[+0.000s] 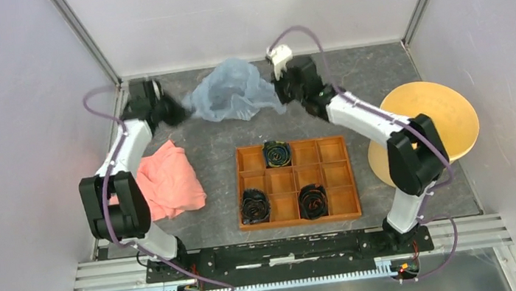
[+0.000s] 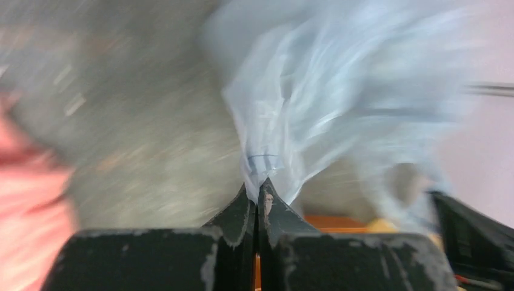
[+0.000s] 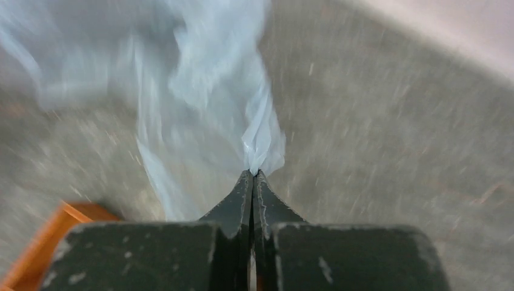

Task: Put the trash bags into the trash bin

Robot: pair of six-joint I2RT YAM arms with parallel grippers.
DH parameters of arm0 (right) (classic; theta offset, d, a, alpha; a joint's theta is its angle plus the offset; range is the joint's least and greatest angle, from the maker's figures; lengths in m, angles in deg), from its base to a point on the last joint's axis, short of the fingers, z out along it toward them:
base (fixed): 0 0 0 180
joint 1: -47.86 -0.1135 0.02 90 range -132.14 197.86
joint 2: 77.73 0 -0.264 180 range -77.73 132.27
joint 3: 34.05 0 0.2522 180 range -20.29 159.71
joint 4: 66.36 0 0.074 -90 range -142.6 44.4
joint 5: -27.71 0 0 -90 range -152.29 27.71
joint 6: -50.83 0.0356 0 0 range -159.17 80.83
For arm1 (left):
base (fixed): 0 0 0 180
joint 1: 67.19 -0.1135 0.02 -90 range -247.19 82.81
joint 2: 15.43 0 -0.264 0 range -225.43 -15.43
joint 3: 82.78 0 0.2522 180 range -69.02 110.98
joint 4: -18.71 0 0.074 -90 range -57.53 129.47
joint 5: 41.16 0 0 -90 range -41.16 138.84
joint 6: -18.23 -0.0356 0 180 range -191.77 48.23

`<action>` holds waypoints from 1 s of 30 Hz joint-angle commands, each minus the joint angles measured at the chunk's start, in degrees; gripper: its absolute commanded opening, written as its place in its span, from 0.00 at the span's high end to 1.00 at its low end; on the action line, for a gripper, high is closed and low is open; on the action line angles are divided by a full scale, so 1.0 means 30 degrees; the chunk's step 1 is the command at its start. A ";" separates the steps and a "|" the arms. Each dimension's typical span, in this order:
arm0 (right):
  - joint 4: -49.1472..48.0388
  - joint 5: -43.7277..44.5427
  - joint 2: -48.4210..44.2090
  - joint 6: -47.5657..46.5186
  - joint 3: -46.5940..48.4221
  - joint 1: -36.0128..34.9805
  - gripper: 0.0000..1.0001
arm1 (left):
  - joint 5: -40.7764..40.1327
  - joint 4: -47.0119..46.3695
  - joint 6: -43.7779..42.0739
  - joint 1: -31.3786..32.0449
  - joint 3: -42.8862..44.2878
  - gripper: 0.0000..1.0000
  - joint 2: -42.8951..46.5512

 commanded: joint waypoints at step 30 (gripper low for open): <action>-0.5686 -0.3368 -0.7549 0.1095 -0.1318 -0.0804 0.99 | 0.5354 -0.3653 0.2622 0.0252 0.1255 0.98 0.7216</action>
